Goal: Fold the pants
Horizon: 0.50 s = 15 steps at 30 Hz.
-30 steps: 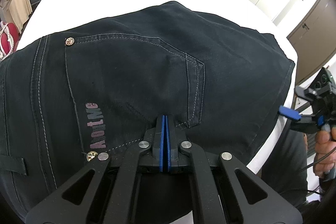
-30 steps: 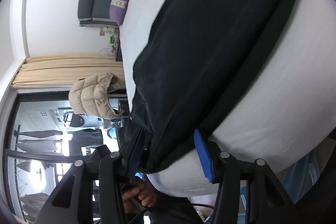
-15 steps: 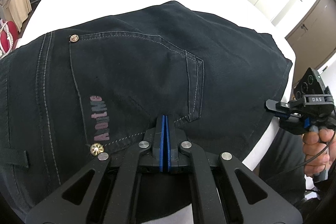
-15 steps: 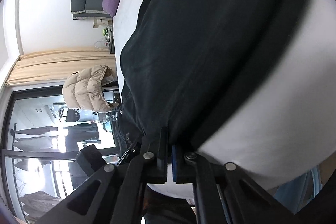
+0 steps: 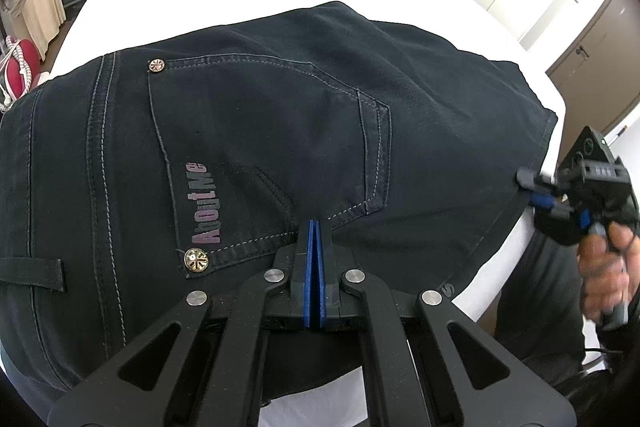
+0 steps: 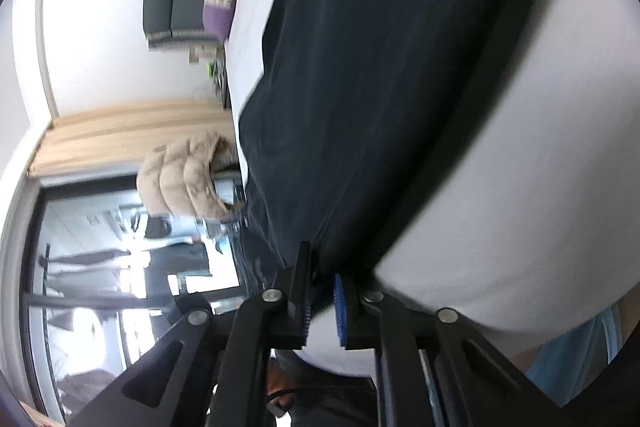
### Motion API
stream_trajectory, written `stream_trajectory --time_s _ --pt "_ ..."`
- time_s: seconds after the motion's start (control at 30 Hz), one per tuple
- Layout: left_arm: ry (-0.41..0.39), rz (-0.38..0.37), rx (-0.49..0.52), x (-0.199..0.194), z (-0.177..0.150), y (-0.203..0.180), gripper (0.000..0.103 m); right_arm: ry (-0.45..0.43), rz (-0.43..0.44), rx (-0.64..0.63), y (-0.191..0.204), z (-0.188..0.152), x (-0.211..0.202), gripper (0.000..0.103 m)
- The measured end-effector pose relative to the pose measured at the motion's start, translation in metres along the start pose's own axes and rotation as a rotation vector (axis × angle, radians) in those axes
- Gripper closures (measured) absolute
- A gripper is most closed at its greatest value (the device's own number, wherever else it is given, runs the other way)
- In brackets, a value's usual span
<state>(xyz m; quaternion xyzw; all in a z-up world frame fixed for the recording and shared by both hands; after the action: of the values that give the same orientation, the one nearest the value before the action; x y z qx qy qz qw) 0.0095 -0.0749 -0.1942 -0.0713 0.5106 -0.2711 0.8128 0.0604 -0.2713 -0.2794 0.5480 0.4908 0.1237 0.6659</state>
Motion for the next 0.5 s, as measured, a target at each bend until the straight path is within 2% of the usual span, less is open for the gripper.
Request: stream_trajectory --time_s 0.1,0.17,0.2,0.47,0.5 --pt "0.003 0.005 0.002 -0.001 -0.002 0.000 0.102 -0.067 -0.001 0.033 -0.004 0.021 -0.014 0.091" --pt "0.005 0.010 0.004 0.001 -0.001 -0.001 0.102 -0.090 -0.015 0.033 -0.009 0.028 -0.021 0.100" --pt "0.005 0.012 0.004 0.001 -0.001 -0.002 0.102 -0.099 -0.031 0.032 -0.014 0.028 -0.025 0.100" --pt "0.013 0.026 0.011 0.003 0.001 -0.007 0.102 -0.112 -0.010 0.037 -0.022 0.019 -0.029 0.101" --pt "0.011 0.024 0.006 0.003 0.002 -0.007 0.102 -0.098 0.003 0.049 -0.021 0.019 -0.031 0.096"
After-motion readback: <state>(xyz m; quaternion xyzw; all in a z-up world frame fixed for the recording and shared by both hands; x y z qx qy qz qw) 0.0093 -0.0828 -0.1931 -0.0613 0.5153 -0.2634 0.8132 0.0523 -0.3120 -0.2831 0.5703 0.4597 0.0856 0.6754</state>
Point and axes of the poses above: each gripper's, at about its wrist camera, not at the fingertips, and x roughly the way its jaws point, y to its left, z to its top, the point moved 10 cm from there along x, roughly the way its jaws point, and after that the axes turned 7 degrees about -z, right-handed, at the moved point
